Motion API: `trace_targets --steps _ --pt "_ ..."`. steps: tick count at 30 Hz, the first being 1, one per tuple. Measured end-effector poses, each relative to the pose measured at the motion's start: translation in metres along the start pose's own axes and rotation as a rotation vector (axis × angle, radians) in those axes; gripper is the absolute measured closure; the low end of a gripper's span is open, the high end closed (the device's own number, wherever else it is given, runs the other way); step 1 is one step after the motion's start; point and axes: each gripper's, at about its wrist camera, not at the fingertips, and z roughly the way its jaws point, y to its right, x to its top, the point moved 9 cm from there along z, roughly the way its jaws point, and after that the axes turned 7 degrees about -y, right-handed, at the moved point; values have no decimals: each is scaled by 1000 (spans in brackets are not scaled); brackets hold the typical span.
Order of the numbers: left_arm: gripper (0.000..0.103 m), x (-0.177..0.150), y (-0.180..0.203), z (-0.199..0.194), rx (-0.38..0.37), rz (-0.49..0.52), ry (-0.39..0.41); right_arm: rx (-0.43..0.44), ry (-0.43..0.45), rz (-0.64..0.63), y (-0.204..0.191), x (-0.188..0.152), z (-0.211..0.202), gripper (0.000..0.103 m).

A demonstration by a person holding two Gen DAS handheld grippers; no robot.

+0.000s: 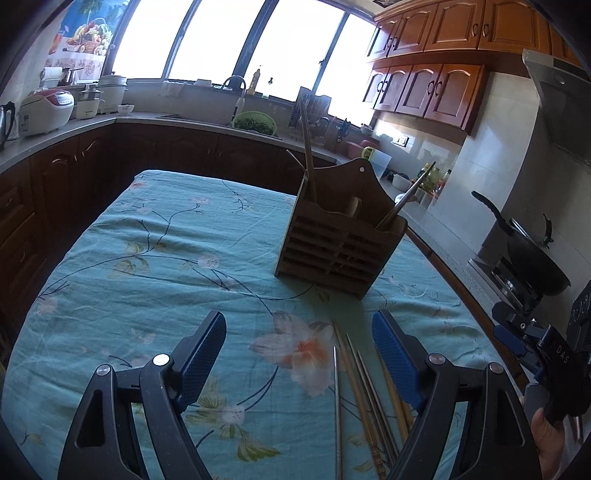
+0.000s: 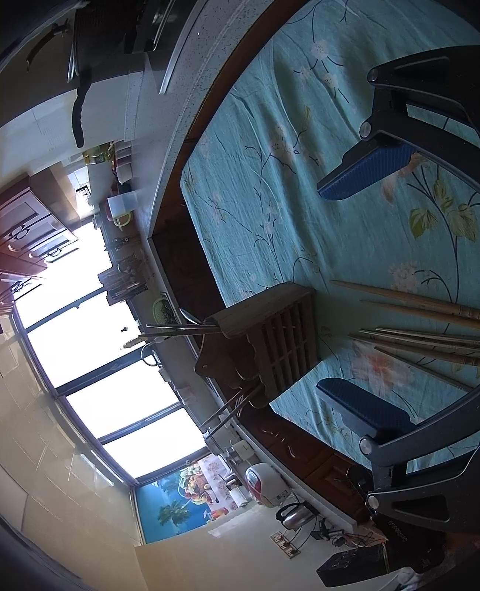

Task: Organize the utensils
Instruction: 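Move both open tools back down to the remaining chopsticks, then grasp a thin metal chopstick with the left tool while the right tool grasps a wooden one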

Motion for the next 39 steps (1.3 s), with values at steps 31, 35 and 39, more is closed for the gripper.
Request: trace_targets --steps 31,35,39 --pt "70 -40 48 104 71 248 -390 -114 -368 -155 -6 -43 119 75" --pt "79 -38 42 104 97 268 -372 -149 -398 -205 -6 -49 133 81" --pt "85 -35 27 100 106 243 -371 -167 -414 -258 -8 -55 128 91"
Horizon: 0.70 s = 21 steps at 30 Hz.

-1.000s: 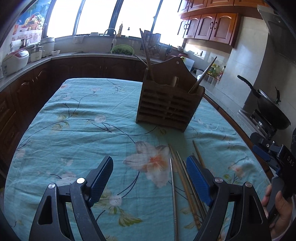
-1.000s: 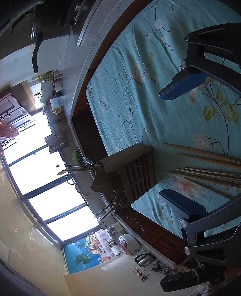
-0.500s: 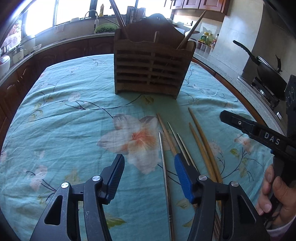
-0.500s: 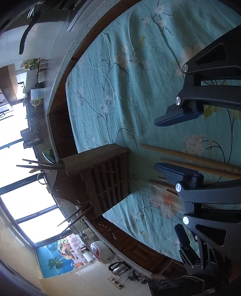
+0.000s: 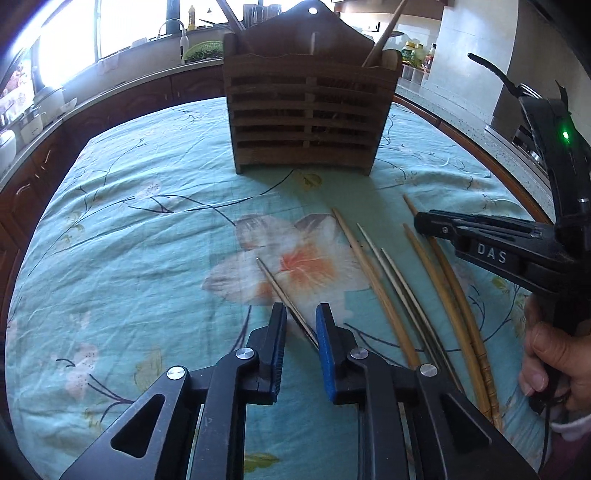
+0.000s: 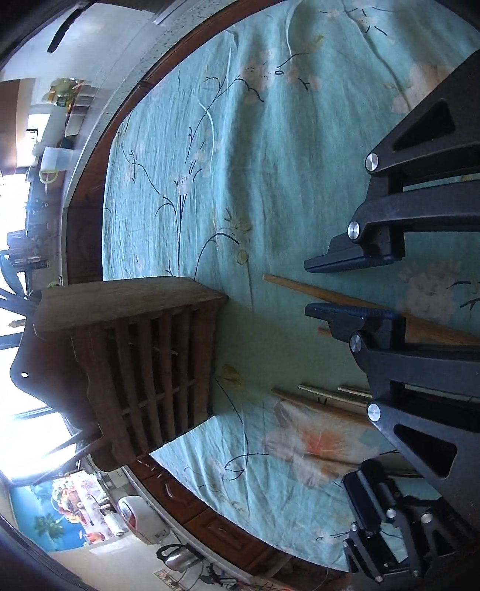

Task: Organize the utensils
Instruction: 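Grasp a thin metal chopstick with the left tool while the right tool grasps a wooden one, then lift both held chopsticks and carry them over the wooden holder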

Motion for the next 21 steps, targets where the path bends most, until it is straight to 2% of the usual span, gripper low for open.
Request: trace_targets --steps 6,11,14,17,21 --pt "85 5 -9 3 -47 -60 -35 23 -4 14 4 -5 -4 92" --pt "85 22 -10 16 -15 -76 -58 20 0 32 6 8 5 90" --pt "94 29 -6 23 21 -45 -36 12 5 18 4 12 9 90" --pt "97 31 0 28 38 -6 -10 13 9 19 5 12 8 93" --pt "100 29 1 27 -5 -9 -8 56 12 53 8 12 2 96"
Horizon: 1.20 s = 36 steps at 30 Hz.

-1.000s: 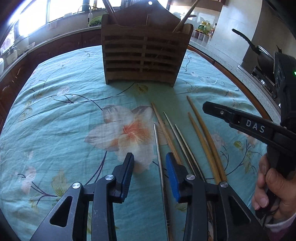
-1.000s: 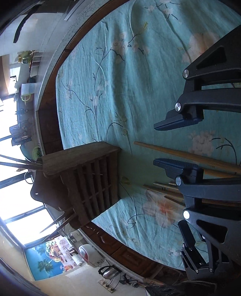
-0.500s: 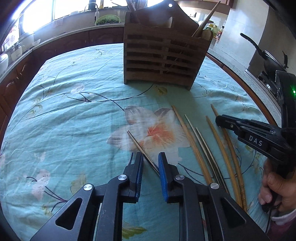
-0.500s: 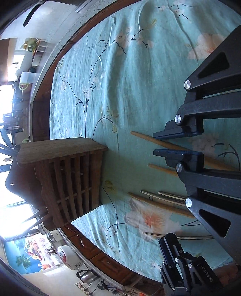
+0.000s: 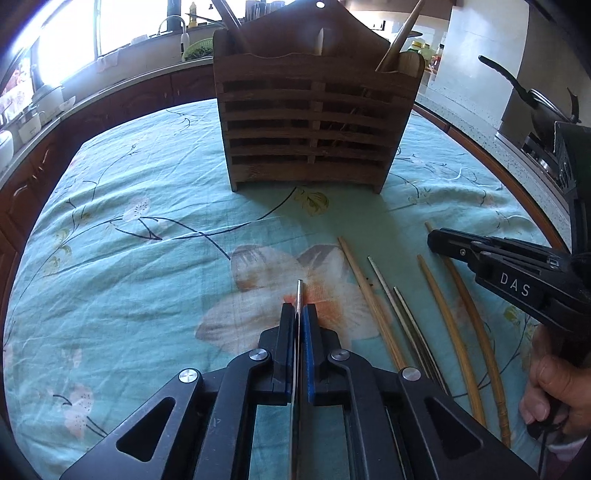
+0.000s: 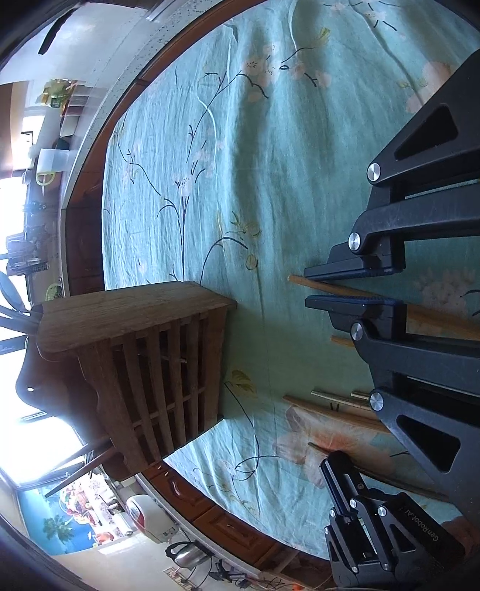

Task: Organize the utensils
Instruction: 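Lift both held chopsticks and carry them over the wooden holder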

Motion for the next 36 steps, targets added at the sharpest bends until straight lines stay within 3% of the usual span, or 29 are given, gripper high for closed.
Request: trace_targets --steps 6,15,23,36 --pt "101 1 -11 -35 -77 -54 69 51 74 8 -8 3 -39 98" --pt "101 7 -29 -128 -182 -104 256 117 266 16 -19 27 -129 98" --pt "101 3 -40 -190 -210 -115 383 139 432 -2 -30 49 -199 98" --pt "101 9 -44 -205 -206 -110 450 144 497 -22 -39 67 -221 98"
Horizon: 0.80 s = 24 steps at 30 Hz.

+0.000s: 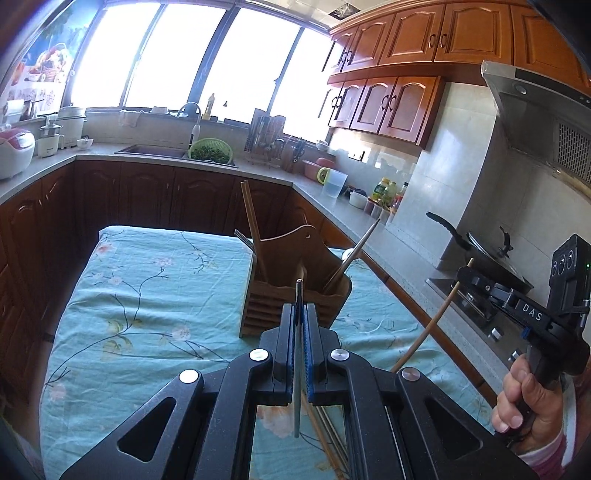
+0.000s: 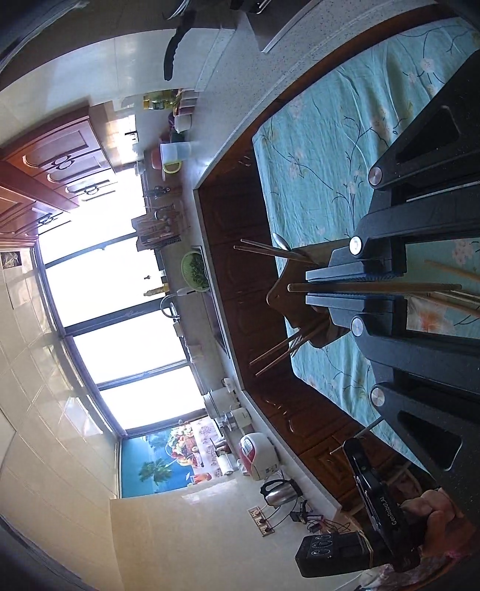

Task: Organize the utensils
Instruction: 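Lift both held chopsticks and carry them over the wooden holder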

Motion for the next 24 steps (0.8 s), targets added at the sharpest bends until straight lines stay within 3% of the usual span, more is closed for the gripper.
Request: trace_targets --steps 13,24 --pt "101 30 0 -1 4 12 77 0 44 25 3 16 3 98" --pt "101 97 2 7 26 66 226 -16 188 11 0 88 7 98"
